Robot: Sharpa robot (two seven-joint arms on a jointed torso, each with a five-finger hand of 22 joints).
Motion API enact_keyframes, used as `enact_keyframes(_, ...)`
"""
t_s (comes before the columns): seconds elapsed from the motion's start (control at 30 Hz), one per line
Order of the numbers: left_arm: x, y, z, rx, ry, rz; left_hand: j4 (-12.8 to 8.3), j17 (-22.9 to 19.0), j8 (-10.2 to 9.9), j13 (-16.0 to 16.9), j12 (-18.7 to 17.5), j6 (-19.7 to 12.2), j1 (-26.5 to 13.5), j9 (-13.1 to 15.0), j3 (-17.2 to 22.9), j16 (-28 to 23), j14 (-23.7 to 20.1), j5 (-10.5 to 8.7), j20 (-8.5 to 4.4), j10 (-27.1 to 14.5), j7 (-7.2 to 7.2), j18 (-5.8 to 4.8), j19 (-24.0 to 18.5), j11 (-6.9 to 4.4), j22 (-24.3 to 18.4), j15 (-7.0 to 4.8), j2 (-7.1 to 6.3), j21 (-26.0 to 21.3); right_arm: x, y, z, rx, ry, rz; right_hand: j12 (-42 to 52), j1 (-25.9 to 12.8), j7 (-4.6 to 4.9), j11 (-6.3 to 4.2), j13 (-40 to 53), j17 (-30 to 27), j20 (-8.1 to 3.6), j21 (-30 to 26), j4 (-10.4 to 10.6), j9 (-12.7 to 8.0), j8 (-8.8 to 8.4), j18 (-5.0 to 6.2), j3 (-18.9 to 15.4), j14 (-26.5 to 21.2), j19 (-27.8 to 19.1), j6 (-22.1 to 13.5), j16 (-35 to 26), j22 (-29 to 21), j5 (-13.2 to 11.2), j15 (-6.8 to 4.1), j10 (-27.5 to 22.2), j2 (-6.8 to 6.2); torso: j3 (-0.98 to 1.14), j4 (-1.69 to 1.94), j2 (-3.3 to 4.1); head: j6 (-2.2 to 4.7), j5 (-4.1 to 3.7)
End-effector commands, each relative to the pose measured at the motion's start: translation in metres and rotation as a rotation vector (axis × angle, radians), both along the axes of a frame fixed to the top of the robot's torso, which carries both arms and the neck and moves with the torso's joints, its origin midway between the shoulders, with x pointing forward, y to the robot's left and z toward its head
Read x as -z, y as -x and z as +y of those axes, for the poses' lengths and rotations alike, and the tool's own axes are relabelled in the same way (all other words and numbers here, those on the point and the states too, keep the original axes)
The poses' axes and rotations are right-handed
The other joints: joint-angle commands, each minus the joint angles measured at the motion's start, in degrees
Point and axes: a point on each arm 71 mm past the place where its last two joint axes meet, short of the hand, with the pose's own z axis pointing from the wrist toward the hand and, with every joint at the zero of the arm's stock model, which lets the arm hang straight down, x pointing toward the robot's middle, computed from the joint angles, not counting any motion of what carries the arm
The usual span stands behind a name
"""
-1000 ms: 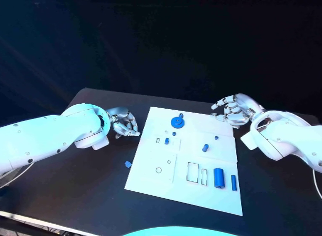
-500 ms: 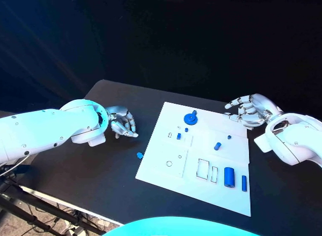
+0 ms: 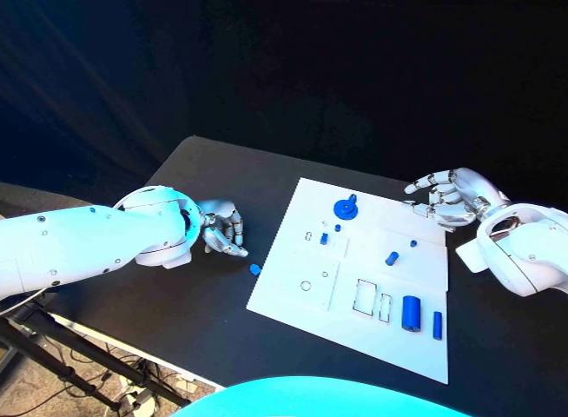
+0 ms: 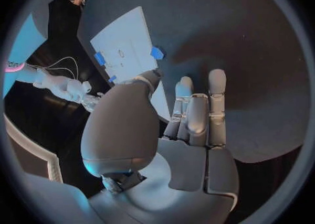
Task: Assemble the parts on the task board
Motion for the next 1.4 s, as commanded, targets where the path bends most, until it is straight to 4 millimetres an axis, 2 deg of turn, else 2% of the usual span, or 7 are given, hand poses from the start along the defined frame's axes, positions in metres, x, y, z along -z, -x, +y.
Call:
enact_keyframes(0.03,-0.002,0.002,-0.005,0.012,-0.032,-0.077,0.0,0.8,0.8,0.2,0.7,0.5,0.5,0.1,-0.5,0.6,0.7,0.38,-0.14,0.1,-0.13,-0.39,0.7,-0.33,0.9,-0.06,0.31,0.6,0.001,0.001,0.001,-0.016,0.007,-0.002,-0.1,0.0,-0.06,-0.08,-0.1,0.0,-0.23,-0.2,0.2,-0.1,0.39,0.88,0.0,1.6,-0.1,-0.4,-0.2,0.0,0.3,-0.42,-0.2,-0.24,0.09,-0.05,0.09,0.07,0.32)
enact_keyframes(0.17,0.001,0.006,-0.01,0.027,-0.03,-0.092,0.0,1.5,1.6,0.5,1.4,0.7,0.7,0.1,-1.0,1.2,1.0,0.4,-0.31,0.1,-0.34,-0.54,1.2,-0.52,1.7,-0.23,0.33,1.2,0.002,0.001,0.001,-0.016,0.007,0.0,-0.1,0.0,-0.06,-0.08,-0.1,0.0,-0.23,-0.2,0.2,-0.1,0.39,0.88,0.0,1.6,-0.1,-0.4,-0.2,0.0,0.3,-0.42,-0.2,-0.24,0.04,0.02,0.15,0.08,0.37)
enact_keyframes(0.37,0.006,0.009,-0.014,0.037,-0.027,-0.09,0.0,2.2,1.9,0.6,1.7,0.8,0.7,0.0,-1.2,1.6,1.3,0.38,-0.37,0.1,-0.37,-0.65,1.6,-0.56,2.4,-0.28,0.34,1.6,0.003,0.001,0.0,-0.016,0.007,0.002,-0.1,0.0,-0.06,-0.08,-0.1,0.0,-0.23,-0.2,0.2,-0.1,0.39,0.88,0.0,1.6,-0.1,-0.4,-0.2,0.0,0.3,-0.42,-0.2,-0.24,0.11,-0.14,0.23,0.03,0.62)
enact_keyframes(0.5,0.008,0.011,-0.017,0.048,-0.021,-0.079,0.0,2.6,1.9,0.7,1.9,0.5,0.7,-0.1,-1.4,2.0,1.5,0.36,-0.4,0.1,-0.32,-0.75,1.9,-0.55,2.9,-0.29,0.32,1.9,0.003,0.001,0.0,-0.014,0.008,0.002,-0.1,0.0,-0.06,-0.08,-0.1,0.0,-0.23,-0.2,0.2,-0.1,0.39,0.88,0.0,1.6,-0.1,-0.4,-0.2,0.0,0.3,-0.42,-0.2,-0.24,0.13,-0.12,0.29,-0.08,0.7)
enact_keyframes(0.63,0.01,0.014,-0.02,0.061,-0.016,-0.067,-0.1,2.7,0.8,0.9,2.6,-1.9,2.3,-1.6,-1.9,2.4,1.5,0.24,-0.21,-1.0,0.32,-0.8,1.5,-0.05,3.1,0.07,0.2,2.2,0.003,0.001,0.0,-0.014,0.008,0.003,-0.1,0.0,-0.06,-0.08,-0.1,0.0,-0.23,-0.2,0.2,-0.1,0.39,0.88,0.0,1.6,-0.1,-0.4,-0.2,0.0,0.3,-0.42,-0.2,-0.24,0.16,-0.11,0.28,-0.25,0.74)
enact_keyframes(0.73,0.012,0.015,-0.021,0.065,-0.014,-0.062,-0.2,2.8,0.6,0.9,2.7,-2.2,2.8,-2.0,-2.0,2.4,1.4,0.19,-0.11,-1.2,0.42,-0.81,1.4,0.05,3.1,0.18,0.17,2.2,0.003,0.001,0.0,-0.014,0.008,0.003,-0.1,0.0,-0.06,-0.08,-0.1,0.0,-0.23,-0.2,0.2,-0.1,0.39,0.88,0.0,1.6,-0.1,-0.4,-0.2,0.0,0.3,-0.42,-0.2,-0.24,0.16,-0.1,0.26,-0.37,0.72)
enact_keyframes(1.4,0.025,0.018,-0.029,0.052,-0.014,-0.049,0.2,3.5,1.2,1.1,4.0,-0.8,0.3,-3.2,-3.7,3.2,1.7,0.15,0.24,-1.0,0.69,-0.91,1.9,0.33,4.5,0.49,1.51,3.2,0.003,0.001,-0.001,-0.013,0.008,0.004,-0.1,0.0,-0.06,-0.08,-0.1,0.0,-0.23,-0.2,0.2,-0.1,0.39,0.88,0.0,1.6,-0.1,-0.4,-0.2,0.0,0.3,-0.42,-0.2,-0.24,0.2,-0.18,0.3,-0.68,0.53)
